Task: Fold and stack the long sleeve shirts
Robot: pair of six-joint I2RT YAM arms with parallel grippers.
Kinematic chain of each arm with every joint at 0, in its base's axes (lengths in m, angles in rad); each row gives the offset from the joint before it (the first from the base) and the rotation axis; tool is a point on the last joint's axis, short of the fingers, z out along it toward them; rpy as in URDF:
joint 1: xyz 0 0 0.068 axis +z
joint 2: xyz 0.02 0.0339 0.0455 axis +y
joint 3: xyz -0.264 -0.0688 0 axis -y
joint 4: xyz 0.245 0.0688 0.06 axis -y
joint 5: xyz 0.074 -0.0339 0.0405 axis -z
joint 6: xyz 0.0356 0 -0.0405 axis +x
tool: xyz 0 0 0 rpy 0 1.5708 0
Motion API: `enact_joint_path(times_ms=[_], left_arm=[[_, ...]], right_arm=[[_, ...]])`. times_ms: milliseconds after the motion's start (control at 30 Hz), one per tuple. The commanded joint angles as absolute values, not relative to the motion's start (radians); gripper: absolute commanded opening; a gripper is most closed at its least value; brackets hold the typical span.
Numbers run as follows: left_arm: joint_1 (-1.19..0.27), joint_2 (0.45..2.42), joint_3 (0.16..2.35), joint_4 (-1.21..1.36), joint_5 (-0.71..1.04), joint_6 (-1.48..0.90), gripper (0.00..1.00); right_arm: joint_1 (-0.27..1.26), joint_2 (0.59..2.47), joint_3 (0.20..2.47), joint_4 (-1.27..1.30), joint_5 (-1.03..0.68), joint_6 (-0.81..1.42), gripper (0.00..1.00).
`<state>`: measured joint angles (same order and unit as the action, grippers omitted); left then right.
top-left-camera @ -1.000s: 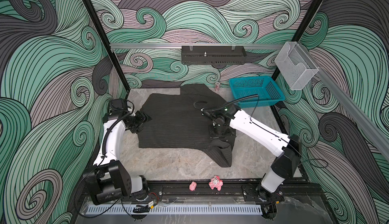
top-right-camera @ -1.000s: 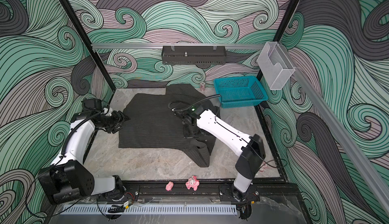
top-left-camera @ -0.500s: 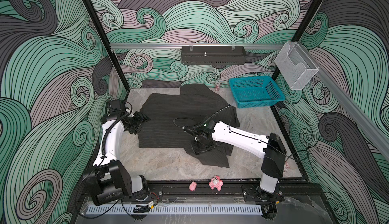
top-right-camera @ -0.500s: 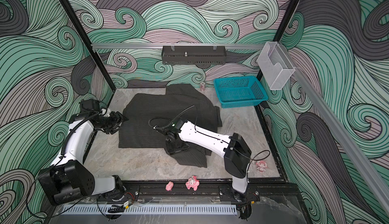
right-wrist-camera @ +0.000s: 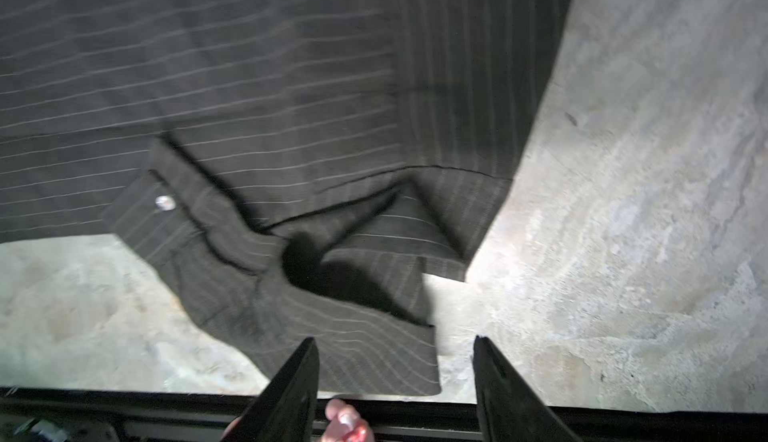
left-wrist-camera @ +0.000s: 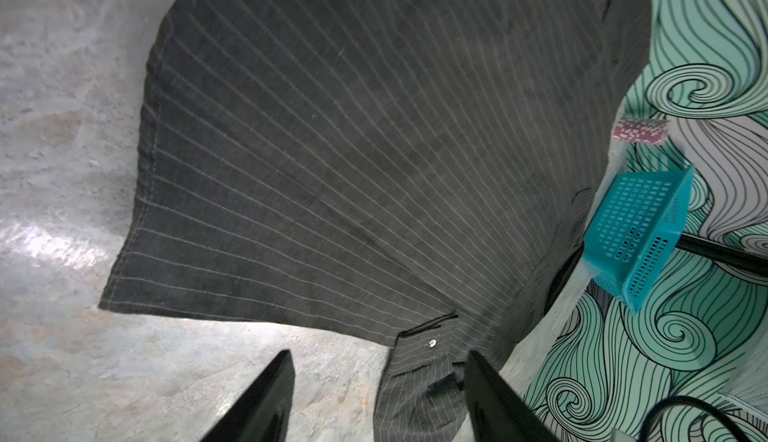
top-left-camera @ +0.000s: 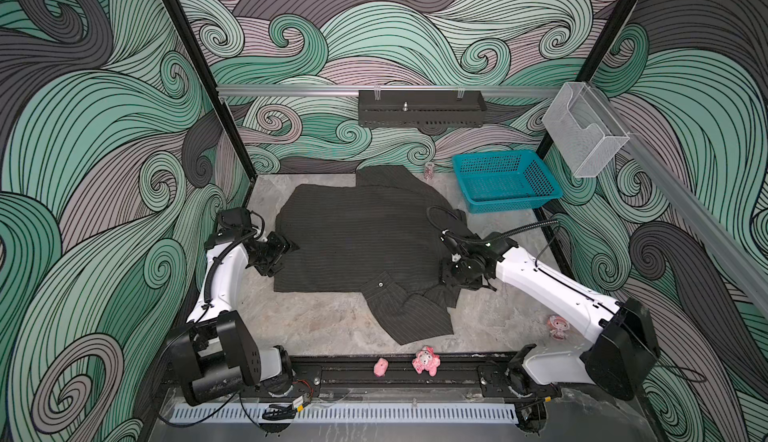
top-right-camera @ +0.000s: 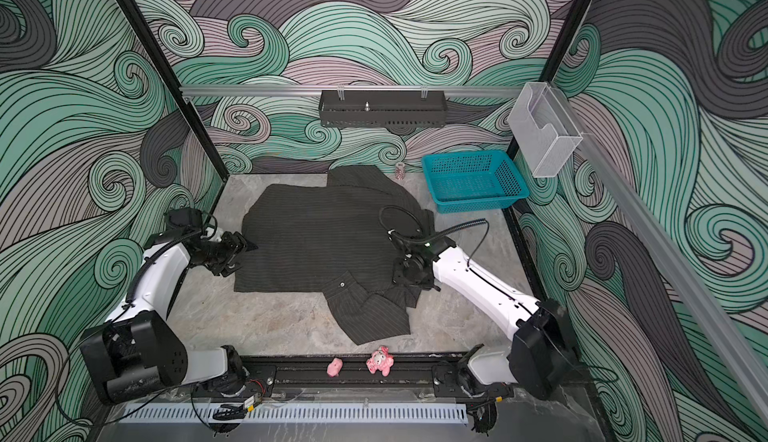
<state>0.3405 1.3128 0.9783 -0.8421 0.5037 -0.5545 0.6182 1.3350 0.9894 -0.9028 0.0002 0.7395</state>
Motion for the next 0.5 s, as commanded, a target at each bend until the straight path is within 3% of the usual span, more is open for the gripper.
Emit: enact_joint_path(times_ms=[0,233,467], left_arm=[[0.391,1.29,0.888,-0.782,0.53,-0.632,0.68],[0.455,1.236,0.759,-0.728,0.521,-0.689,0.69],[0.492,1.239,0.665,-0.687,0.524,-0.715,0.71]], right_arm=[[0.578,1.255,0.88,-0.757,-0.073,0.827,0.62],[0.576,1.243,0.709,-0.599,-0.236,0.888,0.67],[0.574,1.214,0.64,-0.554,-0.25,0.882,0.69]])
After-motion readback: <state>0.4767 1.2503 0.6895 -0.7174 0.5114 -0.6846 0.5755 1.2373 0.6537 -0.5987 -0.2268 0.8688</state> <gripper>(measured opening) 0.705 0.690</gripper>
